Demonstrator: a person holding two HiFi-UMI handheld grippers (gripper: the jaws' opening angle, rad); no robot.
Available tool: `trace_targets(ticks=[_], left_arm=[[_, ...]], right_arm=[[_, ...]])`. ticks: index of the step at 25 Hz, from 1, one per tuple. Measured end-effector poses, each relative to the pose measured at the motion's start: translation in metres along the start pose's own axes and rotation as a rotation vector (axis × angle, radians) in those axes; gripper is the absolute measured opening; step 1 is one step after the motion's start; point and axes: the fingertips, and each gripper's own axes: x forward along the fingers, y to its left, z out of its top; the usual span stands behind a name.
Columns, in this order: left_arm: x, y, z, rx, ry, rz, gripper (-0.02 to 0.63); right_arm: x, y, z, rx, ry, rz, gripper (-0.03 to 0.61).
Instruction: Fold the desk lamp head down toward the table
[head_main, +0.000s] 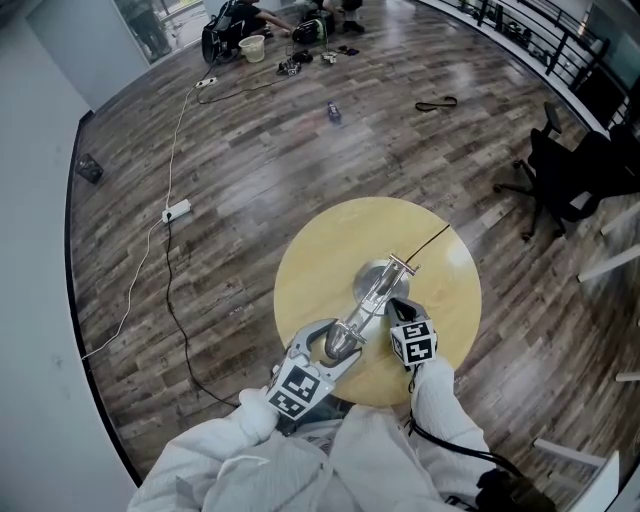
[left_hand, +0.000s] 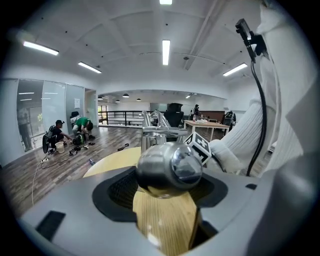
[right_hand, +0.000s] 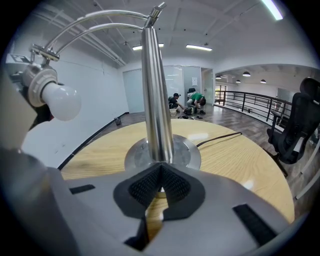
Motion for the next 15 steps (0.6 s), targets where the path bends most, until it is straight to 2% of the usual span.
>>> trace_targets(ticks=[6,15], left_arm=[[0.014,0.005,-0.012,0.023,-0.041,-0.002,0.298],[0.041,0.010,-0.033,0.045,-0.009,0.005,0.298]], right_arm=[[0.000,0.001,0.000,0.001,-0.001,-0.008,0.011],[0.002,-0.001,0.000,0.003,0.002,-0.017,0.011]])
